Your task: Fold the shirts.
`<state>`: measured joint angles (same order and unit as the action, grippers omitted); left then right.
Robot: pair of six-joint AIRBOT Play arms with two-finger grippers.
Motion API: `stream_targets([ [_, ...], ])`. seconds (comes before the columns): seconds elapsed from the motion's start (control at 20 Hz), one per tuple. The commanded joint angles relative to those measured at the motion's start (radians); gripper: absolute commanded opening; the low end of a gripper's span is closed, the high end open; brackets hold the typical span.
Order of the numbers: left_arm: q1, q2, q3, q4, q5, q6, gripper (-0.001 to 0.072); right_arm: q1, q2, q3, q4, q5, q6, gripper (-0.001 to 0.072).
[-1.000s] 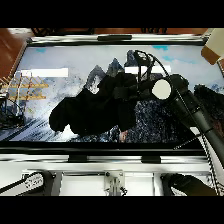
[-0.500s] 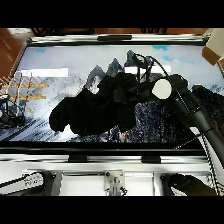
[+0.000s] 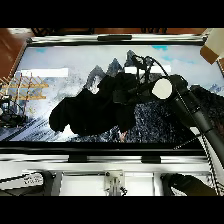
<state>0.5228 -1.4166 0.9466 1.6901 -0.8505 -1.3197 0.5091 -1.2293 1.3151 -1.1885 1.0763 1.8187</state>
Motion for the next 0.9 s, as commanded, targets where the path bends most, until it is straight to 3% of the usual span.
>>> stream_targets([
  [0.0,0.0,-0.014,0.033,-0.008,-0.006,0.002,0.0158,0.0,-0.001,0.0,0.013,0.002,-0.006,0.0077],
  [0.1,0.0,-0.014,0.045,-0.008,-0.018,0.003,0.0049,0.0,-0.001,0.0,0.023,0.001,-0.006,0.0077],
  [0.5,-0.019,0.058,0.145,-0.009,-0.114,-0.002,0.0045,0.0,-0.001,0.0,0.039,-0.01,-0.026,0.0077],
  [0.7,-0.071,0.176,0.145,-0.02,-0.111,-0.047,0.0045,-0.001,0.003,0.003,0.03,-0.055,-0.076,0.0077],
  [0.85,-0.145,0.32,0.145,-0.08,-0.138,-0.118,0.0045,-0.001,0.026,0.044,-0.069,-0.084,-0.079,0.0076],
])
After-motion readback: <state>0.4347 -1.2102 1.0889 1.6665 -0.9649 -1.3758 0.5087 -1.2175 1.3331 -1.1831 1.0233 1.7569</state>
